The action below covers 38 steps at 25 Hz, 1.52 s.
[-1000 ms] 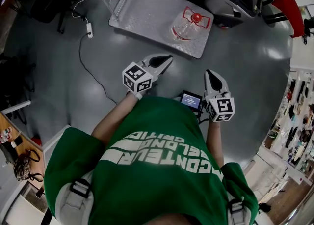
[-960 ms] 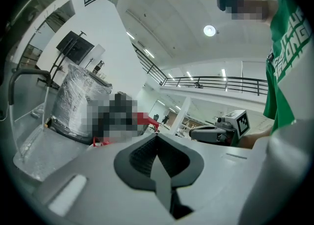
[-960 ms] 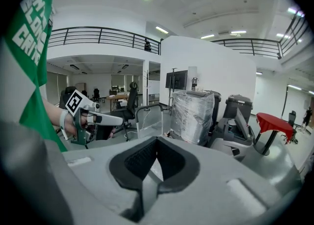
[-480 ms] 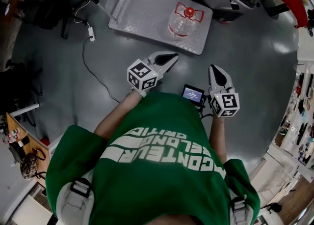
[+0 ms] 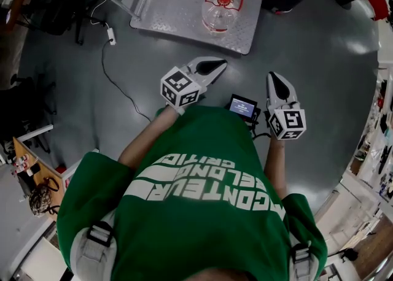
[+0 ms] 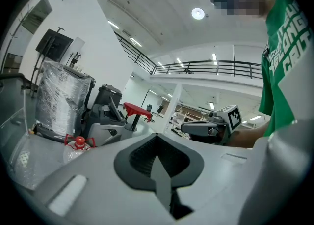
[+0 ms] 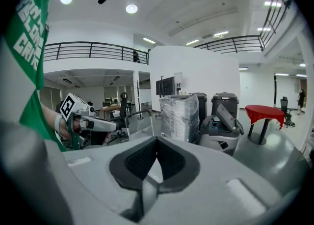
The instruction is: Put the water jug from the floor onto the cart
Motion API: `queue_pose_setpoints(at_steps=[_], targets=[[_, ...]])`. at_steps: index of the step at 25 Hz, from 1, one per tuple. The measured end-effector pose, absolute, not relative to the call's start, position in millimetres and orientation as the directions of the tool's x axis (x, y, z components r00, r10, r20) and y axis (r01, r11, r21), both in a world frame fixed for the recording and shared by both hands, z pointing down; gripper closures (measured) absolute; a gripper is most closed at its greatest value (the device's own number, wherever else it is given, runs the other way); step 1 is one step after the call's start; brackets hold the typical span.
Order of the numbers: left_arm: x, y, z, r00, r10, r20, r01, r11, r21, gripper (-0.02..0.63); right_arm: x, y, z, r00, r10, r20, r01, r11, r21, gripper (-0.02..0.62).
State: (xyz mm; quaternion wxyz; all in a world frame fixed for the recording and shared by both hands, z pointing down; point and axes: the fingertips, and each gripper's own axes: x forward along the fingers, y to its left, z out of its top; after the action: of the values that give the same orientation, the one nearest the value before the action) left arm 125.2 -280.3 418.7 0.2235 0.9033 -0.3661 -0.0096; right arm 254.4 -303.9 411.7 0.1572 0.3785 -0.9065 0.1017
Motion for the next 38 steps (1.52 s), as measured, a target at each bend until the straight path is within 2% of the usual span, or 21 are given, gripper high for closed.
queue_pose_setpoints(at_steps=[17,38], targets=[[176.6,-271.7,413.1,0.727,-0.667,0.162,-0.667,-0.631,0.396,0.591,301.0,-295.3,416.0,-0.689,-0.632,0.354,-0.702,0.703,-0.113,0.603],[165.6,-281.7,415.6,0.699,-0.697,0.161,-0.69,-0.597,0.41,0.591,286.0,-309.6,420.4,-0.704,-0.599,0.381,-0.672,0.735,-0.087,0.603]])
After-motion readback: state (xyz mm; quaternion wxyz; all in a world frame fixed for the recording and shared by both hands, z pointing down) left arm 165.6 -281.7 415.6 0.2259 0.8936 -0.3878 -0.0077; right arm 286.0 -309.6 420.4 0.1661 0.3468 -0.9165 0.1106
